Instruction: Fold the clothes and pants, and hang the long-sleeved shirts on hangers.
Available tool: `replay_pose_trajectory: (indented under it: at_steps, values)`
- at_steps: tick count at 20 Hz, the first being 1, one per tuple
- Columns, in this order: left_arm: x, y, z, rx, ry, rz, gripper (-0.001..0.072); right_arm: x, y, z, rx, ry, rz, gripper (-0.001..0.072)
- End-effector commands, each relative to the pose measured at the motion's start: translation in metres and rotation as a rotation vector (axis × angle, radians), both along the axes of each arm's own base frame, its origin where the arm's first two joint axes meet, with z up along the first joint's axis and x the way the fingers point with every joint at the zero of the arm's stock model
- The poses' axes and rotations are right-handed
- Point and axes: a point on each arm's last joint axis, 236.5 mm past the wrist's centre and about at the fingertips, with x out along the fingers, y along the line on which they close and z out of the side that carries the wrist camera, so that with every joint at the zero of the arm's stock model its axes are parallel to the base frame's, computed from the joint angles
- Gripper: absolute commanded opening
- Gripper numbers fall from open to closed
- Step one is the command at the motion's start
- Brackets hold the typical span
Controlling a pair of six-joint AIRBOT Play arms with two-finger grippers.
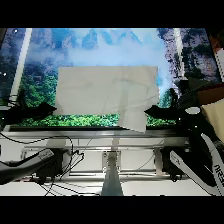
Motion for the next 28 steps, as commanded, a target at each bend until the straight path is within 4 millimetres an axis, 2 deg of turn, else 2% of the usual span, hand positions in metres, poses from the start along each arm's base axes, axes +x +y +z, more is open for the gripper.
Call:
replay_pose_trajectory:
  at_steps: [1, 4, 6, 7, 9, 11, 12, 13, 15, 16, 19, 21, 23, 25, 26, 27, 28]
  values:
    - [-0.005, 0.003, -0.017, 0.020, 0.004, -0.054, 0.0337, 0.010, 0.005, 0.012, -0.028, -0.053, 0.053, 0.0008]
    - [-0.006, -0.010, -0.008, -0.030, -0.030, -0.115, 0.0015, 0.025, 0.016, 0.028, -0.083, -0.134, 0.137, 0.0008]
    - [0.002, -0.024, 0.017, -0.105, -0.105, -0.213, 0.0019, 0.039, 0.015, 0.046, -0.124, -0.192, 0.172, 0.0009]
    - [0.012, -0.030, 0.038, -0.152, -0.166, -0.252, 0.0019, 0.046, 0.014, 0.058, -0.134, -0.212, 0.186, 0.0009]
    - [0.045, -0.034, 0.089, -0.229, -0.317, -0.282, 0.0018, 0.054, 0.012, 0.081, -0.160, -0.233, 0.227, 0.0009]
    - [0.089, -0.025, 0.135, -0.229, -0.474, -0.232, 0.0016, 0.070, 0.013, 0.111, -0.158, -0.295, 0.217, 0.0008]
    - [0.106, -0.021, 0.145, -0.200, -0.501, -0.209, 0.0016, 0.086, 0.014, 0.127, -0.149, -0.346, 0.169, 0.0008]
    - [0.120, -0.018, 0.147, -0.150, -0.501, -0.188, 0.0016, 0.112, 0.008, 0.144, -0.143, -0.407, 0.058, 0.0007]
    - [0.156, -0.014, 0.141, -0.047, -0.511, -0.082, 0.0016, 0.162, -0.014, 0.169, -0.196, -0.552, -0.142, 0.0007]
    - [0.174, -0.014, 0.135, 0.010, -0.521, -0.033, 0.0016, 0.179, -0.020, 0.174, -0.218, -0.598, -0.201, 0.0007]
    - [0.224, -0.027, 0.132, 0.073, -0.583, 0.108, 0.0016, 0.221, -0.009, 0.157, -0.236, -0.594, -0.227, 0.0007]
    - [0.252, -0.031, 0.133, 0.092, -0.619, 0.185, 0.0016, 0.254, -0.009, 0.144, -0.236, -0.572, -0.250, 0.0008]
    - [0.272, -0.031, 0.131, 0.118, -0.640, 0.203, 0.0016, 0.284, -0.021, 0.133, -0.214, -0.539, -0.331, 0.0008]
    - [0.287, -0.029, 0.129, 0.129, -0.650, 0.212, 0.0020, 0.303, -0.036, 0.117, -0.202, -0.498, -0.394, 0.0010]
    - [0.291, -0.027, 0.128, 0.133, -0.651, 0.215, 0.0177, 0.307, -0.042, 0.105, -0.213, -0.480, -0.400, 0.0149]
    - [0.292, -0.025, 0.126, 0.140, -0.650, 0.223, 0.0623, 0.307, -0.047, 0.095, -0.224, -0.465, -0.399, 0.0481]
    - [0.292, -0.022, 0.124, 0.143, -0.645, 0.226, 0.0708, 0.305, -0.050, 0.087, -0.240, -0.448, -0.382, 0.0691]
